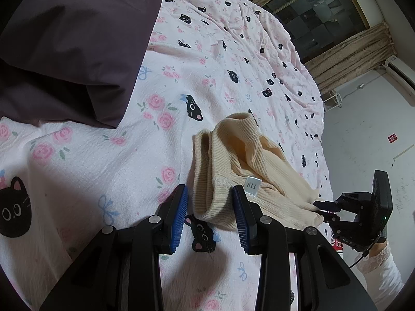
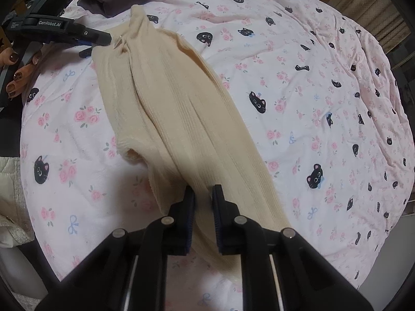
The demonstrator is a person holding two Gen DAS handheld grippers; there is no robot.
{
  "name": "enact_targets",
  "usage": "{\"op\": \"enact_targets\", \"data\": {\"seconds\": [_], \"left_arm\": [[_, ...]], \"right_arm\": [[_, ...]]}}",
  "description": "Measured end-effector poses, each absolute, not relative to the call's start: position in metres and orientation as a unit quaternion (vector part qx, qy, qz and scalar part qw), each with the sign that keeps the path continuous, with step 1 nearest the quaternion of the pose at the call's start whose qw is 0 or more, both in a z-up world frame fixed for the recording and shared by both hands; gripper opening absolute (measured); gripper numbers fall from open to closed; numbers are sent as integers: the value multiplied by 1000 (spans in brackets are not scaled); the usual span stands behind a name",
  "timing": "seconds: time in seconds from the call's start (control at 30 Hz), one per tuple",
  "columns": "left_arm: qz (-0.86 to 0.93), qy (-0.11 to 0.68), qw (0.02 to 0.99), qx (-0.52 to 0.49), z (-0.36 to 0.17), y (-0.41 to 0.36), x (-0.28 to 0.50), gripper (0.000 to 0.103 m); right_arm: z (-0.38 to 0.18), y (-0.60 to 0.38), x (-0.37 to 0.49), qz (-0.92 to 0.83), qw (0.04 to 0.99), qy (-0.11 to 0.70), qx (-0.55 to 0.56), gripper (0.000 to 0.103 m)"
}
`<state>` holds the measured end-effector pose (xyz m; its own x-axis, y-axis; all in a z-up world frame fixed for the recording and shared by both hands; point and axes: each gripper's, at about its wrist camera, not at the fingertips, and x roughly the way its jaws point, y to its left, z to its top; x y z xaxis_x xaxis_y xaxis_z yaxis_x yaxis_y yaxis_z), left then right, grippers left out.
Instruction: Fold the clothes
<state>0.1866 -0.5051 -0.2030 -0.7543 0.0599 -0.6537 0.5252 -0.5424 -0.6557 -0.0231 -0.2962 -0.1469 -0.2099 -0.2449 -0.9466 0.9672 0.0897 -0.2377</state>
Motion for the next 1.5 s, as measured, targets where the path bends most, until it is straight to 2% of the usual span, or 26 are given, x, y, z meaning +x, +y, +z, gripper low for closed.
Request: {"op": "enact_targets", "data": {"seconds": [0.37,0.4,0.43,1.1,1.5], "left_arm": [[-817,457,142,320,-203,-505,187,31],[-817,457,142,320,-203,-505,186,31],[-817,457,142,320,-203,-505,187,31],[-817,458,141,320,-203,-505,186,31],[-817,460,140,320,-203,-506,184,31]], "right_arm": [[-140,-299,-27,-567,531,516,361,13],[-141,-300,-27,-563,531,518,364,11],[-142,-300,-27,-561,531,520,365,2],[-127,-332,-58,-578,508,538,344,2],[-159,-360,-93,-568,484,546,381,2]]}}
